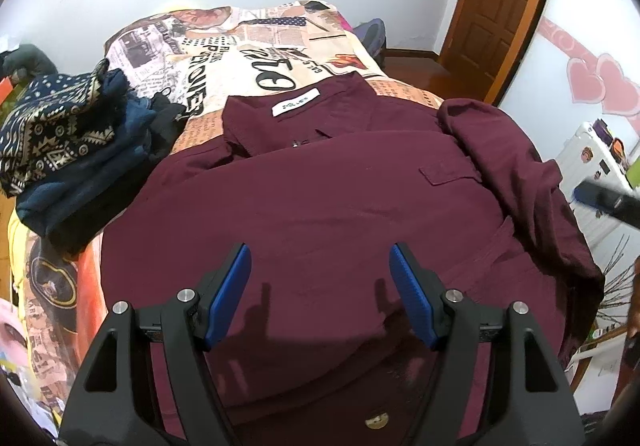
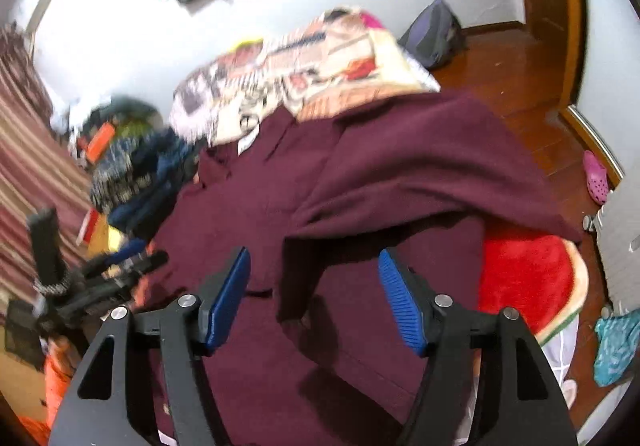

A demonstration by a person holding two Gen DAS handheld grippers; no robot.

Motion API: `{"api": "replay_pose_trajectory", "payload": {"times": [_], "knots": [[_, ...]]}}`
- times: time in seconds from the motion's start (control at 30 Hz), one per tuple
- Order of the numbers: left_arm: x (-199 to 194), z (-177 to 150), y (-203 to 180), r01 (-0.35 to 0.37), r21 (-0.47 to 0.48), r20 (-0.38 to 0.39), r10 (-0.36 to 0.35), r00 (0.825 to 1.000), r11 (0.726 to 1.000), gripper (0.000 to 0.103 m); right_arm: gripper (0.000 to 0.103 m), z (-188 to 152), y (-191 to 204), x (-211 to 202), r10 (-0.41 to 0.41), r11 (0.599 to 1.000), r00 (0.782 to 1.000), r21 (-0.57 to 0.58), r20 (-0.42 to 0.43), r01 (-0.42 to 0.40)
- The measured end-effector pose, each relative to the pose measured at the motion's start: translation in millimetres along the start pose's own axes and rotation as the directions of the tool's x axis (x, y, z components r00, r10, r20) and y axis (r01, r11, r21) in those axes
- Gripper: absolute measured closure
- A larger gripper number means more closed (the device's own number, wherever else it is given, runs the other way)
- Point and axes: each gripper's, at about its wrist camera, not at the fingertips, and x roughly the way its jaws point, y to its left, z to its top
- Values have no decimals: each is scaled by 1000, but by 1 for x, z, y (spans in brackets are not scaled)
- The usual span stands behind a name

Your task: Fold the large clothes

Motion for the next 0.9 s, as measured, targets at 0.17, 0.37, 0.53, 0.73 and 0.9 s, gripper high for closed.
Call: {"api": "replay_pose_trajectory", "payload": {"times": [0.17,0.37,0.53,0.73,0.9], "knots": [[4,3,-9,-12,28,-8,12,1000,1000,33,24,11,-23,-17,-12,991,995,134,104,-2],[8,5,-11,-15,16,-22,15,1000,1000,33,24,16,-57,6,-39,961,997,275,67,19],[13,8,-7,-24,3,-38,24,999,1000,33,24,13,-92,24,-9,912,998,410,54,-14],[18,9,-4,-35,-11,-45,35,998,999,33,24,14,-122,39,3,849,998,527,59,-34],[20,9,-3,-47,-5,-45,46,998,999,33,37,23,-129,49,-37,852,998,524,44,9]]}}
